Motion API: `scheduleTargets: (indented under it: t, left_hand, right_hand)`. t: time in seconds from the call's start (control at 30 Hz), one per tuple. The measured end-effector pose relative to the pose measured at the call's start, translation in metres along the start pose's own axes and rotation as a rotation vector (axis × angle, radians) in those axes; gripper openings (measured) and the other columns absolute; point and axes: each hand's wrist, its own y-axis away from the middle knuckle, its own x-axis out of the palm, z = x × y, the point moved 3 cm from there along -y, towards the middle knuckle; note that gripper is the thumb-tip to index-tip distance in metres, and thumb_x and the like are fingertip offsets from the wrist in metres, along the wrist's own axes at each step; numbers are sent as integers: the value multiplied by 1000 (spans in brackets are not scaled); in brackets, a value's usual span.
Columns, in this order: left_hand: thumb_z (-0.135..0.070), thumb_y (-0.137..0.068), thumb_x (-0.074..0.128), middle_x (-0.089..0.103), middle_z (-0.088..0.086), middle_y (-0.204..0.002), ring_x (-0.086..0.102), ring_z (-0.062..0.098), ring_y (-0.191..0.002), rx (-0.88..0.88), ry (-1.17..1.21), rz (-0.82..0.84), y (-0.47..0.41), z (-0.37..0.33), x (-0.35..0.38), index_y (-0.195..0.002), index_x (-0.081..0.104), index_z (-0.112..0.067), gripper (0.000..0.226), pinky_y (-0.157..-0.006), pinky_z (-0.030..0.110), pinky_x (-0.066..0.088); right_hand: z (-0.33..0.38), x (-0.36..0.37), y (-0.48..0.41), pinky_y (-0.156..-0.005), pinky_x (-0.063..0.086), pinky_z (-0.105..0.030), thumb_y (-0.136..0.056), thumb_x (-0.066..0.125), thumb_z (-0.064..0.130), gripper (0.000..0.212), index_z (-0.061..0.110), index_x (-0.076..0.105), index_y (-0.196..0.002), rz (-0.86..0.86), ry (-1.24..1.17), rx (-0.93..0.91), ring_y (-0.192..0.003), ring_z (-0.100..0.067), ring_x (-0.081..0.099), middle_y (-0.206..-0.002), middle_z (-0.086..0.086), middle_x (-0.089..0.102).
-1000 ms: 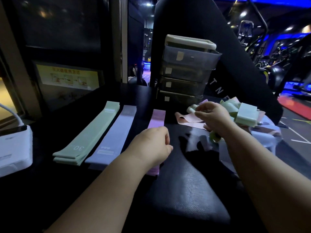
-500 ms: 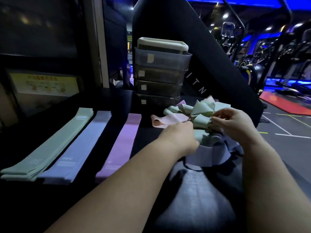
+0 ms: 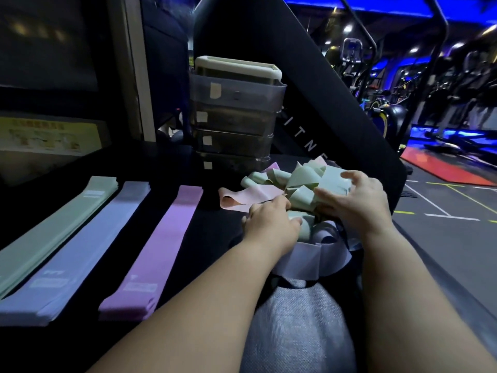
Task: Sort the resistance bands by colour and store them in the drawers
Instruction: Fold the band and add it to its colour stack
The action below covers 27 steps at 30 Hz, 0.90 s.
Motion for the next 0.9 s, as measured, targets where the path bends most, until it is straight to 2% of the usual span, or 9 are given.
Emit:
scheduleTargets:
  t: [0.1, 0.23, 0.37, 0.5, 0.6, 0.67, 0.73, 0.8, 0.9]
  left_hand:
    - [-40, -90, 58, 60, -8, -124, 46, 23, -124, -14, 104, -30, -3, 7, -2, -122, 54, -28, 35, -103, 38, 38]
    - [-35, -87, 64, 61, -14, -101, 55, 21, -113, -19, 366, -29, -6, 15, 0, -110, 60, -28, 24, -102, 40, 43]
    - [-37, -85, 66, 67, -12, -103, 60, 16, -109, 11, 479, -34, -2, 16, 3, -101, 61, -31, 19, -101, 38, 46]
    - [-37, -89, 65, 67, -13, -101, 62, 9, -103, 35, 492, 1, 4, 16, 4, -101, 62, -32, 14, -101, 36, 45]
    - [-54, -85, 59, 67, -13, -93, 63, 13, -101, 16, 593, -10, 7, 14, -1, -90, 62, -34, 21, -98, 38, 47]
    - [-67, -74, 47, 70, -11, -97, 63, 14, -102, -19, 706, -16, 8, 11, -6, -94, 64, -32, 44, -97, 41, 49]
    - [-71, -76, 44, 72, -6, -100, 64, 18, -103, -35, 830, -31, 10, 10, -12, -99, 68, -26, 55, -96, 43, 50]
    - [-59, -93, 47, 74, 0, -96, 67, 22, -99, -52, 985, -56, 9, 11, -16, -97, 71, -20, 47, -97, 44, 51]
    - [-51, -98, 46, 74, -4, -93, 68, 18, -100, -91, 1139, -34, 8, 11, -19, -100, 72, -18, 42, -98, 40, 51]
  right_hand:
    - [3, 4, 3, -94, 44, -36, -69, 78, 50, 68, 20, 59, -127, 84, 77, -24, -119, -22, 51, -128, -3, 54]
    - [2, 3, 2, -73, 48, -36, -81, 67, 32, 19, 15, 70, -89, -20, 58, -46, -87, -24, 58, -96, -5, 67]
    - [8, -10, 4, -68, 37, -31, -86, 60, 30, 18, 17, 71, -91, -224, -51, -108, -82, -24, 56, -87, -6, 67]
    - [13, -22, 11, -74, 51, -41, -81, 57, 42, 20, 25, 69, -85, -360, -350, -189, -82, -28, 63, -77, 6, 63]
    - [19, -28, 19, -72, 53, -44, -82, 61, 45, 16, 30, 65, -78, -391, -517, -276, -75, -21, 61, -72, 11, 60]
    - [28, -27, 26, -67, 45, -33, -81, 62, 42, 16, 28, 64, -73, -343, -566, -346, -67, -13, 55, -69, 7, 59]
    - [38, -19, 33, -61, 44, -33, -78, 64, 40, 23, 18, 67, -72, -224, -548, -405, -64, -17, 54, -67, -3, 61]
    - [46, -8, 38, -57, 42, -32, -75, 68, 34, 25, 9, 65, -70, -93, -442, -471, -61, -21, 52, -64, -6, 58]
    - [51, 5, 41, -56, 39, -25, -68, 72, 28, 15, 15, 67, -71, 36, -271, -531, -61, -12, 52, -63, 0, 59]
